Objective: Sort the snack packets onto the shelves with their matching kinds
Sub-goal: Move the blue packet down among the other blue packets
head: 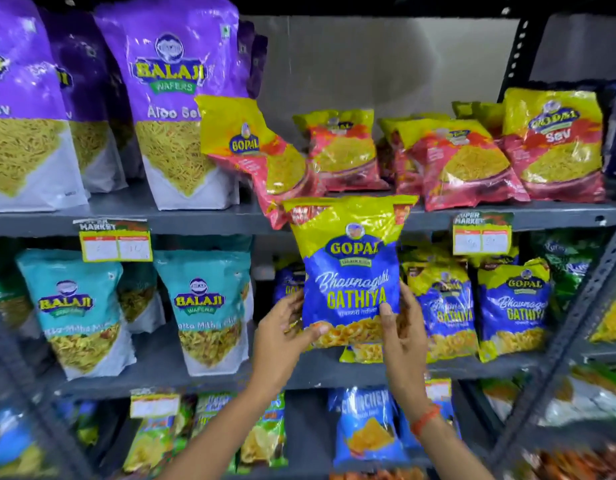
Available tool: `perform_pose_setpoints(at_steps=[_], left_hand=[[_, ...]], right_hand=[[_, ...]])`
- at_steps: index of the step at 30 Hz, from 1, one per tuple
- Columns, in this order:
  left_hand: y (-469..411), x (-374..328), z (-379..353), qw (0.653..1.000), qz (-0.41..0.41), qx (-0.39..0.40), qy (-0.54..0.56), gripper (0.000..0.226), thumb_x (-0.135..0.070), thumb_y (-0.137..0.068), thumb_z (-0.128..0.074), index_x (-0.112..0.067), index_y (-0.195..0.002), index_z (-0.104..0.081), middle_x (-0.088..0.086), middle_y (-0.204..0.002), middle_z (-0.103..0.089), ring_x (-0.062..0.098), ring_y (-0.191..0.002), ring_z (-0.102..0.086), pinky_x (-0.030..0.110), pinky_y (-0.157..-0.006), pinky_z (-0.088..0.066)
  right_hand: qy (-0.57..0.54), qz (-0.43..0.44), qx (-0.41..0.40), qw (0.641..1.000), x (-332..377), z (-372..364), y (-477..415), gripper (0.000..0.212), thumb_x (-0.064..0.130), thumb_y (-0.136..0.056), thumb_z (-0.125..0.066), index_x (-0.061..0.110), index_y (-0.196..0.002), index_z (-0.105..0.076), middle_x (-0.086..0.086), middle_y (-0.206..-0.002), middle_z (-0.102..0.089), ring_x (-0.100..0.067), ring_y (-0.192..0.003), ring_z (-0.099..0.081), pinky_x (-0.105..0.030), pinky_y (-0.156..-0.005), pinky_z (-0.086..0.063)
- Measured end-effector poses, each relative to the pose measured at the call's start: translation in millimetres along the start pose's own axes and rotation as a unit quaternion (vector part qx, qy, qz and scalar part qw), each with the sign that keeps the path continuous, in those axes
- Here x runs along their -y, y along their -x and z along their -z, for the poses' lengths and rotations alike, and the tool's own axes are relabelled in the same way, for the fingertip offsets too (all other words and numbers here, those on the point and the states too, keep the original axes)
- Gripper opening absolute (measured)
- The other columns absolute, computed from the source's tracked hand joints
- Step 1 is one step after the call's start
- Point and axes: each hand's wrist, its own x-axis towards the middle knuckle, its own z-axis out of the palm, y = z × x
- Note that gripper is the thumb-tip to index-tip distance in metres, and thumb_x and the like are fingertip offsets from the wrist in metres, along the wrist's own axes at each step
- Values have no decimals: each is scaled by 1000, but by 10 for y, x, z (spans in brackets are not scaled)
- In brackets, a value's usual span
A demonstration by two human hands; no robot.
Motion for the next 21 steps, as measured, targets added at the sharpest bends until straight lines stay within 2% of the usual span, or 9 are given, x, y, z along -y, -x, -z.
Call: perform_pose_setpoints(at_steps=[2, 5, 8, 11, 13, 14, 17, 19, 21], left_hand=[[71, 277, 40, 999, 36, 4, -1, 55, 7, -67, -77, -20, -111, -58, -10, -105, -68, -10, -87, -65, 12, -77, -52], [122, 665, 125, 996, 92, 10, -6, 60, -1, -65, -81, -14, -119, -59, 4, -114, -71, 8, -101, -67, 29, -90, -54], [127, 959, 194, 992, 127, 7, -13, 53, -4, -67, -81, -19, -114, -60, 6, -112, -71, 9, -99, -68, 25, -83, -56], [32, 1186, 279, 987, 160, -4, -1, 54, 2, -72, -75, -6, -122, -56, 11, -113, -70, 20, -102, -68, 25, -80, -58], [-78, 1298, 343, 983, 186, -8, 6, 53, 6, -75, -71, -4, -124, -53, 12, -113, -68, 14, -95, -70, 22, -75, -58], [-139, 1327, 370, 980, 198, -11, 11, 52, 8, -76, -69, -5, -123, -52, 11, -112, -67, 7, -88, -70, 19, -71, -58], [-339, 1398, 424, 973, 229, -16, 15, 51, 11, -77, -65, -7, -122, -51, 10, -109, -65, 6, -81, -68, 22, -70, -57], [-467, 1460, 438, 970, 242, -18, 16, 49, 13, -78, -63, -5, -122, -51, 10, -110, -64, 13, -85, -65, 27, -75, -54], [-557, 1524, 426, 967, 253, -11, 7, 43, 14, -79, -60, -7, -116, -52, 6, -103, -66, 9, -82, -65, 25, -75, -52]], right_hand=[[33, -25, 7, 999, -227, 2, 160, 53, 42, -86, -53, 26, -135, -42, 7, -142, -47, -3, -134, -39, -30, -112, -35], [81, -54, 21, 995, -519, -5, 344, 50, 36, -88, -51, 28, -136, -38, 4, -143, -44, -6, -136, -37, -34, -113, -33], [106, -97, 53, 988, -791, -58, 403, 49, 31, -92, -53, 23, -138, -37, 5, -143, -41, -9, -136, -36, -38, -115, -31], [116, -121, 94, 981, -964, -186, 361, 51, 25, -92, -53, 17, -140, -36, 5, -140, -41, -10, -134, -38, -24, -110, -33], [118, -149, 123, 974, -1033, -288, 279, 52, 20, -92, -53, 11, -140, -35, 4, -135, -42, -10, -128, -41, -4, -97, -34], [118, -161, 139, 970, -1081, -339, 230, 53, 18, -93, -53, 9, -140, -34, 2, -134, -42, -11, -126, -41, -2, -93, -35], [126, -184, 168, 960, -1191, -480, 90, 58, 16, -93, -53, 5, -143, -27, -11, -142, -41, -16, -129, -40, -22, -103, -36], [119, -214, 175, 954, -1211, -549, 9, 58, 13, -93, -52, 4, -144, -25, -15, -145, -40, -18, -129, -43, -27, -100, -38], [129, -231, 181, 947, -1268, -588, -59, 58, 10, -93, -51, 4, -144, -24, -14, -144, -41, -19, -127, -45, -26, -97, -39]])
